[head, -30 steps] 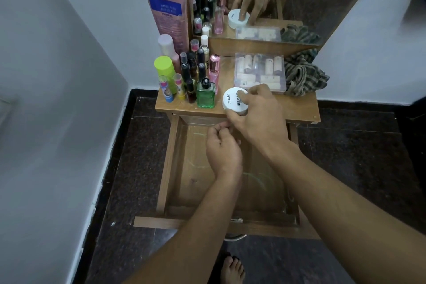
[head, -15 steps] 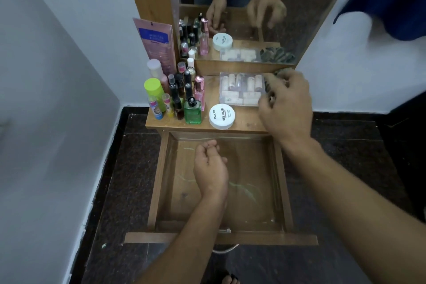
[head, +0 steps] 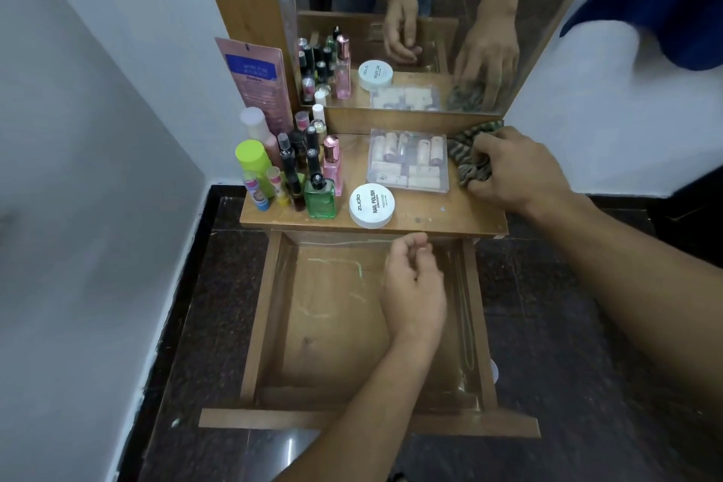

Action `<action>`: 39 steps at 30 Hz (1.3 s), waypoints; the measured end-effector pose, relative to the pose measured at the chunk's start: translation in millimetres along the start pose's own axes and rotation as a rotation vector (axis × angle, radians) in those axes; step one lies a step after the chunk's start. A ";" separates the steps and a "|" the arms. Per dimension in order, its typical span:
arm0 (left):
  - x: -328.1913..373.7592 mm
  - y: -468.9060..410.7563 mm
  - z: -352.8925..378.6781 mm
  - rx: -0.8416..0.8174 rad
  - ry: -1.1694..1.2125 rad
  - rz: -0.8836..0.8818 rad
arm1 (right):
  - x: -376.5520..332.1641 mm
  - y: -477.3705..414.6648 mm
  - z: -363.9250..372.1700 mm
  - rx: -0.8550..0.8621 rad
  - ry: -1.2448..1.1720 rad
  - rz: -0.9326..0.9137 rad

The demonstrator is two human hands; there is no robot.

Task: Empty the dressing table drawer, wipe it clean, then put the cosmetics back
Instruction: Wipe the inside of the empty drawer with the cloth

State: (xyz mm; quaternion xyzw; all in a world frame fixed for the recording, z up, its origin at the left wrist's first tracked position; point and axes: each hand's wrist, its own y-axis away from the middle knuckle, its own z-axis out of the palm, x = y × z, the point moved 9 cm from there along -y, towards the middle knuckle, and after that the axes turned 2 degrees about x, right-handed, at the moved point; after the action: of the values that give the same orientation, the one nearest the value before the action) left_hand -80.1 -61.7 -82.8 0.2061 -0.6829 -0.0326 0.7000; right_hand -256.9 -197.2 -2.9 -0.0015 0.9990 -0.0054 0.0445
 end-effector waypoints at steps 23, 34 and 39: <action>-34.8 32.6 -38.8 -0.180 -0.465 0.051 | -46.2 205.3 19.3 0.100 -0.496 -0.036; -39.7 42.8 -102.0 -0.289 -0.954 0.234 | -109.0 176.5 71.5 -0.043 0.051 -0.223; -31.6 42.4 -123.6 -0.295 -1.041 0.336 | -118.0 145.0 87.5 -0.044 0.376 -0.333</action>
State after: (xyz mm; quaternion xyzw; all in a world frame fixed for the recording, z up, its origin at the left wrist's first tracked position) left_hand 27.7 17.5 -96.3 -0.0486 -0.9498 -0.1130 0.2877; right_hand -131.9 -52.7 -81.1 -0.1658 0.9756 0.0090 -0.1437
